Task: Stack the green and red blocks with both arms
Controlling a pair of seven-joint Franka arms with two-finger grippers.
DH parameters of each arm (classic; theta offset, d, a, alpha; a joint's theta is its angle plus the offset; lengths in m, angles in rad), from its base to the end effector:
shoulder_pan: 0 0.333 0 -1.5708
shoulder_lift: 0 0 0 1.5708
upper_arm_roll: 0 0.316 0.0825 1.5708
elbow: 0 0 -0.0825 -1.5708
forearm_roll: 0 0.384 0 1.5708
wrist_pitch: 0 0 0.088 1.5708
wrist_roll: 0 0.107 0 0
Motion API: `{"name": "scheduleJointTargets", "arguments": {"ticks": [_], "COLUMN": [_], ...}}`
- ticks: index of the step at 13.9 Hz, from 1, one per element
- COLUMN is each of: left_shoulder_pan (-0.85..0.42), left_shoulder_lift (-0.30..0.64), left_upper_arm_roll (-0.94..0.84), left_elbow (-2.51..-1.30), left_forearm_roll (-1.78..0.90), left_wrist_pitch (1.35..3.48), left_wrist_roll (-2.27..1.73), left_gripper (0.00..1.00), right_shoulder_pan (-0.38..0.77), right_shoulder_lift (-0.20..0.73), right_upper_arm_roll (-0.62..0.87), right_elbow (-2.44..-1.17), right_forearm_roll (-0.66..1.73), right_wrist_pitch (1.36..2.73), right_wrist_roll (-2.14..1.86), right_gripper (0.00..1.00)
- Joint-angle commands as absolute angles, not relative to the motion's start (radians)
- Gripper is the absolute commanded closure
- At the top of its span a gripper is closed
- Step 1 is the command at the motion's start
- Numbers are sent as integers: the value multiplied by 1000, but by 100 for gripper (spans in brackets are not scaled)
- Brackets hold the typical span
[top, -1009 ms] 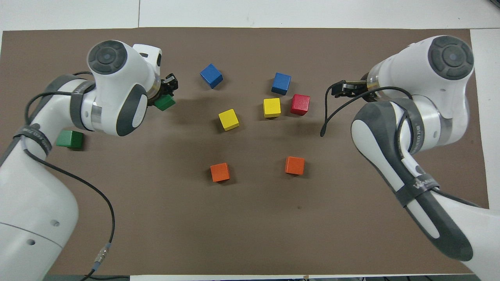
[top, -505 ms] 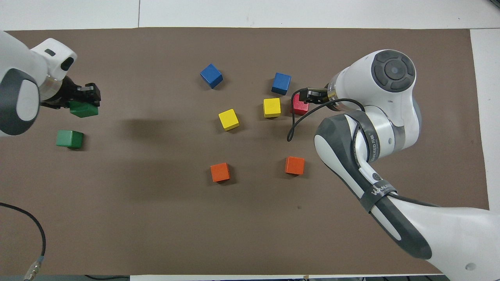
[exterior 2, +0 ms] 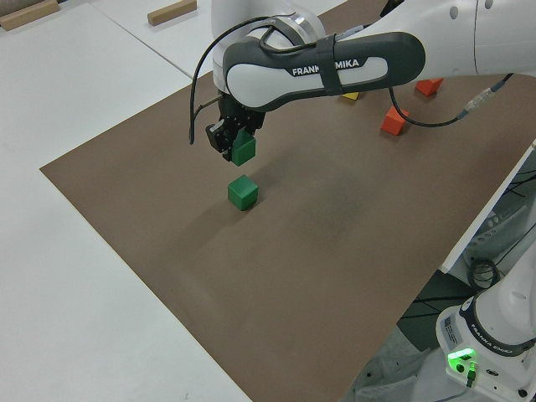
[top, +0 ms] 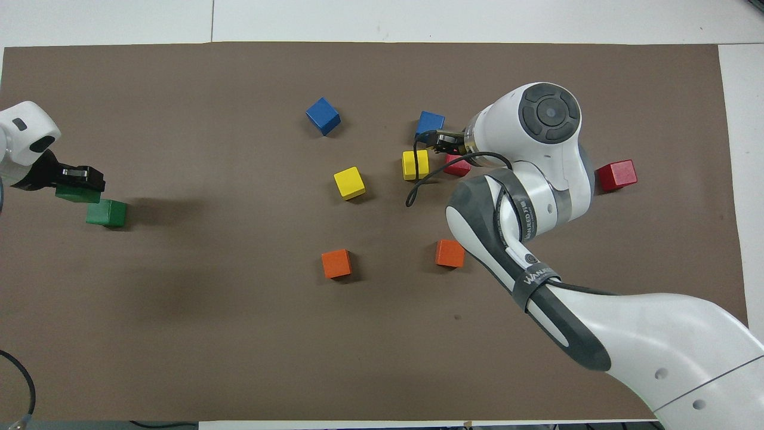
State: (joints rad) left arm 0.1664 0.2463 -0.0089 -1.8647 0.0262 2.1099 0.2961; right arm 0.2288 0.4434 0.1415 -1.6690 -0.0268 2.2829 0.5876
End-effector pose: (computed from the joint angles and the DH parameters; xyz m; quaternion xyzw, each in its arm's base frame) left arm 0.6088 0.0982 0.3855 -0.9971 0.0758 0.0028 0.0098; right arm 0.6441 0.2372 0.3678 -0.9900 0.1095 -0.0689 0.0569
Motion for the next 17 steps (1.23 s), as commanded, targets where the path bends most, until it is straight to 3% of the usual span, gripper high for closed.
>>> {"name": "scheduleJointTargets", "arguments": {"ticks": [1, 17], "left_shoulder_pan": [192, 222], "left_shoulder_lift": [184, 167], "left_upper_arm_roll": [-15, -15], "left_elbow": [-1973, -2117], "left_forearm_roll": [11, -44], "left_wrist_pitch": [2186, 2353], "left_wrist_roll": [394, 420], "left_gripper": [100, 100], "right_shoulder_pan": [239, 218], "right_shoulder_lift": [503, 538], "right_upper_arm_roll": [140, 140], "right_elbow": [-1591, -1611], "right_forearm_roll": [-51, -94], "right_wrist_pitch": [2240, 2283], "right_wrist_roll": [609, 603], "right_gripper": [0, 0]}}
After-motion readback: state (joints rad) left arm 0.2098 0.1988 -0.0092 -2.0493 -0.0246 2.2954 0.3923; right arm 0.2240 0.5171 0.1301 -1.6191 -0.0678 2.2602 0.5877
